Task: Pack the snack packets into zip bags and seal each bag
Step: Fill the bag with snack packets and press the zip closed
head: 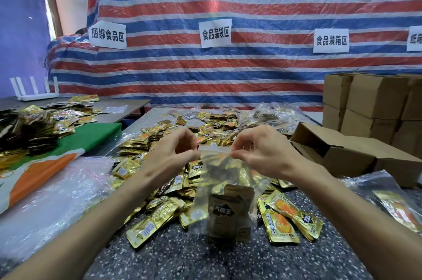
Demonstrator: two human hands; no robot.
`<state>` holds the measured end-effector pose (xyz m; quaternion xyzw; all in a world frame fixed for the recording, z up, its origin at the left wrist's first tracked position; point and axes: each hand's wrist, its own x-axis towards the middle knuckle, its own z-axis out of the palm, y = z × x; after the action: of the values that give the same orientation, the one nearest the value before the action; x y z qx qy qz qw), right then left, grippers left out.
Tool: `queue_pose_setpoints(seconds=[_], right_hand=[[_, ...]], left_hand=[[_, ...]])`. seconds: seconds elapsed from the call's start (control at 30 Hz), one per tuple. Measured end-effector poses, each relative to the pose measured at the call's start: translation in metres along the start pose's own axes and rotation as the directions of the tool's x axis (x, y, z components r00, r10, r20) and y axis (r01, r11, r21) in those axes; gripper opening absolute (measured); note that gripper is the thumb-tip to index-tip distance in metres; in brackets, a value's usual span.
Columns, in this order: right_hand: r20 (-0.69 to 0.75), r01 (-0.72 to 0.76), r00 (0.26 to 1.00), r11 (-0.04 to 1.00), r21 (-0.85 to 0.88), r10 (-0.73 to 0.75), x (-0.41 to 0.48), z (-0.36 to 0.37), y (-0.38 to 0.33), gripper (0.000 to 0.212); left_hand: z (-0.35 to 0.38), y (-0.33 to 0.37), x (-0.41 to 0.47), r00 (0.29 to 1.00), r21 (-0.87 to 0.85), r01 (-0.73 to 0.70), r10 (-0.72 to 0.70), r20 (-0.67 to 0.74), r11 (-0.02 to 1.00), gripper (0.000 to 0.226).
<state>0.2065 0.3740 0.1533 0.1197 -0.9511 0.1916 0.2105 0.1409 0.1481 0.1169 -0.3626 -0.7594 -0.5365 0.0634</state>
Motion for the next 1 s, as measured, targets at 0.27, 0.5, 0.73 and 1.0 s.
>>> queue_pose_setpoints(seconds=[0.27,0.5,0.73,1.0], right_hand=[[0.007,0.06,0.998,0.997,0.054,-0.06,-0.001,0.006,-0.001,0.011],[0.069,0.078,0.994,0.996,0.033,-0.08,-0.009,-0.004,0.01,0.008],[0.065,0.04,0.997,0.997,0.072,-0.045,-0.017,-0.013,0.03,0.01],[0.081,0.013,0.996,0.993,0.121,-0.023,-0.023,-0.021,0.05,0.008]], left_hand=[[-0.001,0.005,0.007,0.96,0.316,-0.236,0.169,0.224,0.919,0.025],[-0.012,0.0,0.004,0.974,0.259,-0.17,0.122,0.192,0.951,0.035],[-0.013,-0.006,0.007,0.977,0.213,-0.148,0.108,0.186,0.966,0.031],[-0.011,-0.005,0.009,0.978,0.176,-0.128,0.095,0.184,0.976,0.029]])
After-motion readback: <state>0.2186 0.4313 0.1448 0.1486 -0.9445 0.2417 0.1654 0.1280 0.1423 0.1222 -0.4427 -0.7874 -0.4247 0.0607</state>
